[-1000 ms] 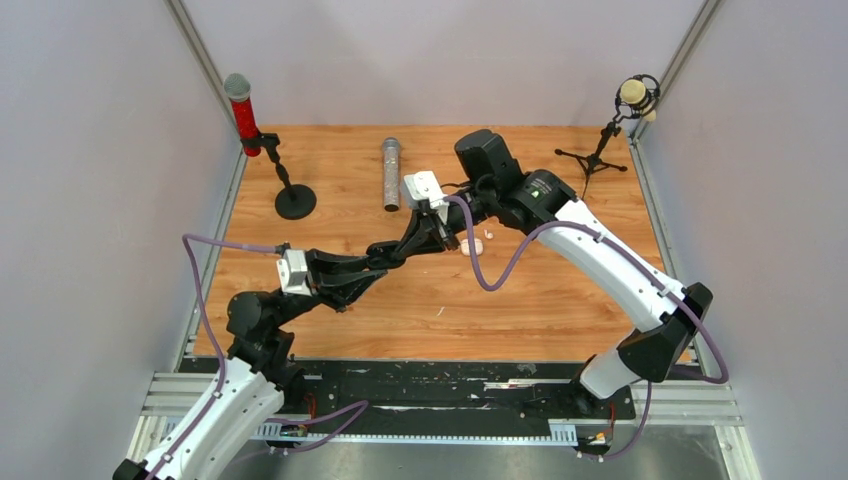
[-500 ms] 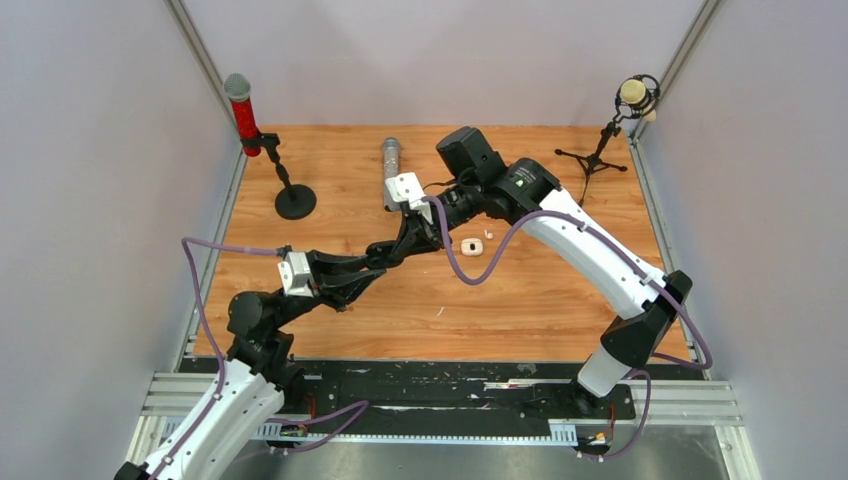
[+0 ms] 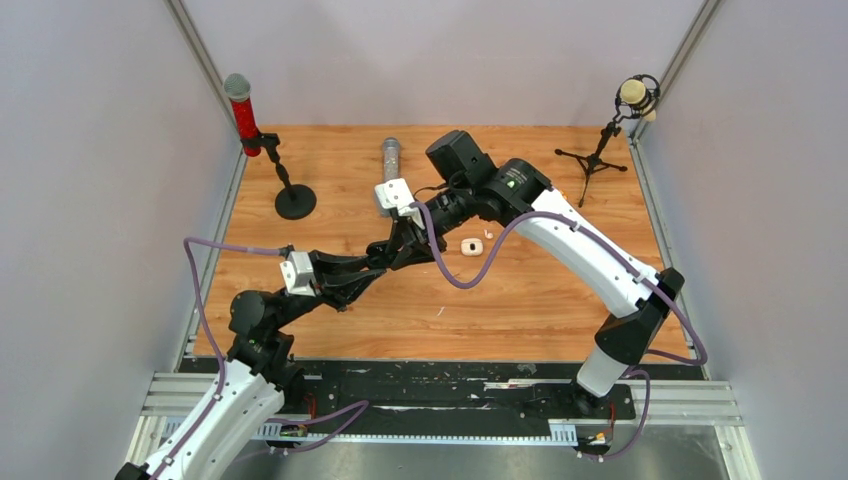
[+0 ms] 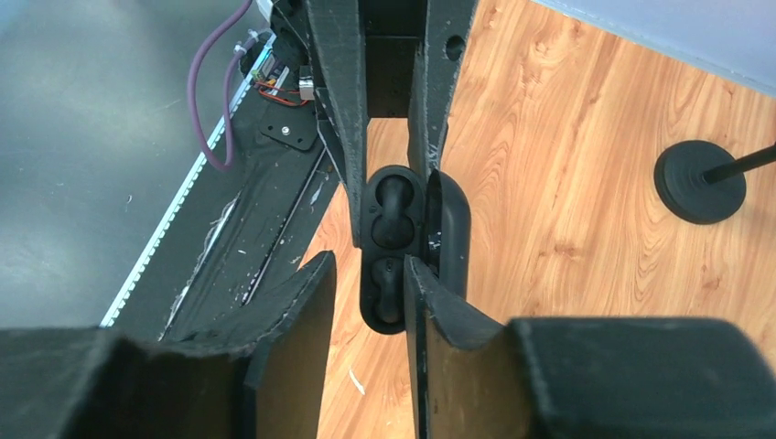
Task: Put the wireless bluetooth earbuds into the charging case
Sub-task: Place the earbud in the charging case.
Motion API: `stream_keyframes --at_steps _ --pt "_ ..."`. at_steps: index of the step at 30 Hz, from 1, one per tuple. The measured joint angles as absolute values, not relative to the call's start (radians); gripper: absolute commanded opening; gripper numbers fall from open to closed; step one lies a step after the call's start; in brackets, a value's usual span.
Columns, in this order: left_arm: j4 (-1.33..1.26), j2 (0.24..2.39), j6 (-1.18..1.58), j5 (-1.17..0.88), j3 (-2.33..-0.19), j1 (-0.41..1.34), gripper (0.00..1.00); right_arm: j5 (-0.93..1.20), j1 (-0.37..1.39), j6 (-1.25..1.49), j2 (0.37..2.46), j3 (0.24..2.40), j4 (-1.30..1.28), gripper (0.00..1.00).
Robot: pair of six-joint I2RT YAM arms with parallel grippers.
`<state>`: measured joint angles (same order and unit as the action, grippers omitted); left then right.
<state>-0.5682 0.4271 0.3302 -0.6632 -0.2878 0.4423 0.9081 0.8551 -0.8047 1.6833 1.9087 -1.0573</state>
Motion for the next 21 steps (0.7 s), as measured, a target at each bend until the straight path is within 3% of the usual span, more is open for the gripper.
stream_keyframes --at_steps 10,21 --pt "-0.567 0.427 0.331 -0.642 -0.288 0.442 0.0 0.907 0.862 -0.778 1.66 1.876 -1.008 0.49" --pt "-0.582 0.427 0.331 -0.649 -0.288 0.444 0.0 0.921 0.863 -0.755 1.565 1.8 -0.915 0.51"
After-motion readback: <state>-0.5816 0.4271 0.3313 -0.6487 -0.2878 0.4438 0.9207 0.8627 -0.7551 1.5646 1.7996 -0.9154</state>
